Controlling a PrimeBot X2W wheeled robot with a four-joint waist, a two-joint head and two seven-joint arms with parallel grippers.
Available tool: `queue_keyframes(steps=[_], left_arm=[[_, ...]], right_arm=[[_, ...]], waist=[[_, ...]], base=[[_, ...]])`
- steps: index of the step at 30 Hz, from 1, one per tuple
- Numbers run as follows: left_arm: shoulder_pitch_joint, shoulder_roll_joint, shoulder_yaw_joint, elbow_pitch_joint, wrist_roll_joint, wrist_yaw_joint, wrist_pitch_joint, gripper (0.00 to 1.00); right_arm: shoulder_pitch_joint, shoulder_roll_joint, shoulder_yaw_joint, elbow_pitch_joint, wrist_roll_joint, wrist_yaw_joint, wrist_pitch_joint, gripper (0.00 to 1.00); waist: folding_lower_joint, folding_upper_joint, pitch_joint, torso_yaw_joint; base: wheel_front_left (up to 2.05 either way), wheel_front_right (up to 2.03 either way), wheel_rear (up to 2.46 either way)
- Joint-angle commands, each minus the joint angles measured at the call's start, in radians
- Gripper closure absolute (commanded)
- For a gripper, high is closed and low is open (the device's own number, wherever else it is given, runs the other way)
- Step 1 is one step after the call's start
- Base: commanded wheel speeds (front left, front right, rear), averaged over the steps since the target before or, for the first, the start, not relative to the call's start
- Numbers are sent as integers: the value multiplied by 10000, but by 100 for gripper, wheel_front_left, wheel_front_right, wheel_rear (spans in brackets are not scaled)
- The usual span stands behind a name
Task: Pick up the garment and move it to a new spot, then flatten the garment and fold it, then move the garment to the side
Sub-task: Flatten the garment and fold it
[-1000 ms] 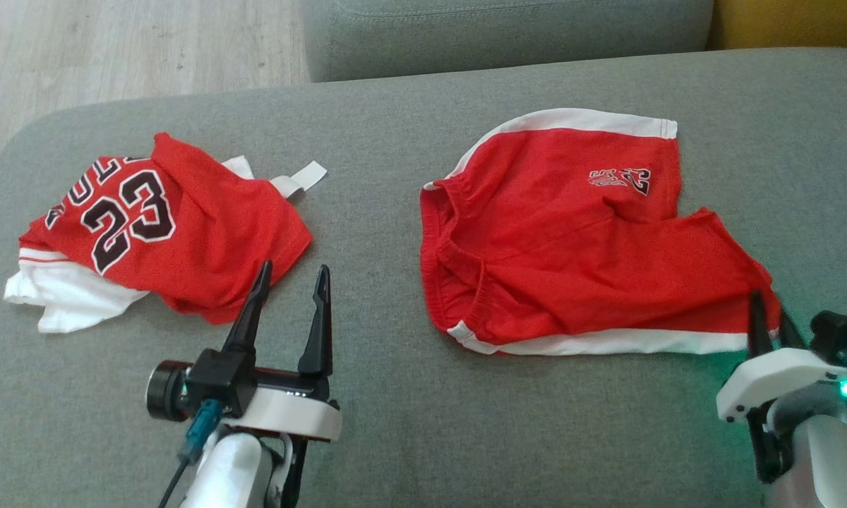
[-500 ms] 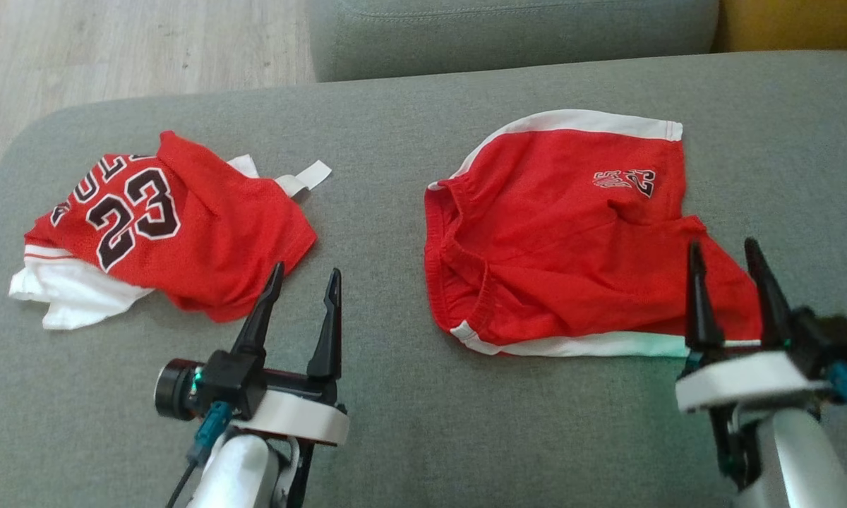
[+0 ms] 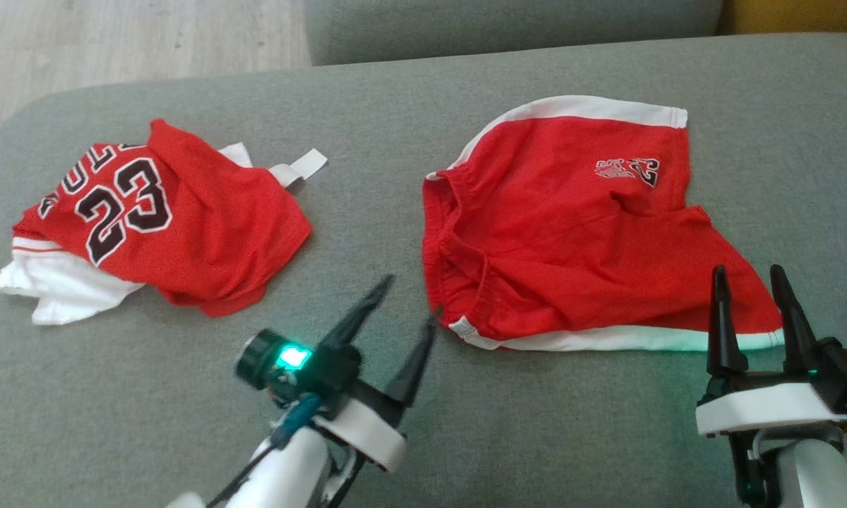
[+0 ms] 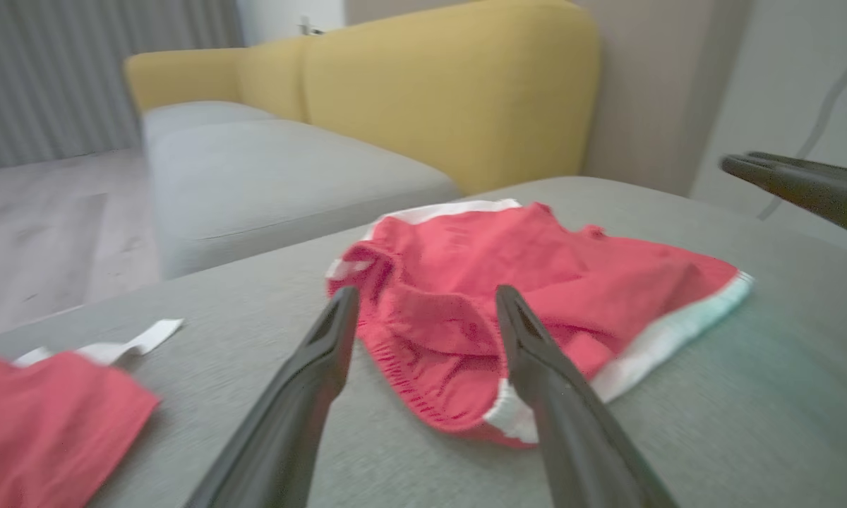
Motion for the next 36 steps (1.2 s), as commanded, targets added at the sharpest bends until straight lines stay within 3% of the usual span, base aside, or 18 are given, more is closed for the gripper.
queue_keyframes(steps=[1,11,27,28,29,36], left_arm=[[-576,157,9,-182,54,-85,90,0],[-1927,1164,-2866,396,-779,-217,1382,0],[-2942,1636,-3656,1177,-1443,-219,1739,0],[-2963,1641,-3689,1197,-1485,-219,1737,9],[-2995,1649,-3793,1229,-1598,-220,1749,100],[-3090,1690,-3890,1241,-1787,-185,1566,100]], right_arm=[[-346,-53,159,-257,-23,69,-109,0],[-566,-53,259,-36,193,69,-110,0],[-735,-53,288,69,405,69,-110,0],[-736,-53,288,78,412,69,-110,0],[-730,-53,276,118,414,69,-110,0],[-750,-53,-129,642,159,69,-110,0]], waist=[[-1,0,58,-60],[-1,0,422,-591],[-1,0,793,-1048],[-1,0,797,-1059],[-1,0,800,-1072],[-1,0,764,-1023]], base=[[0,0,0],[0,0,0],[0,0,0],[0,0,0],[0,0,0],[0,0,0]])
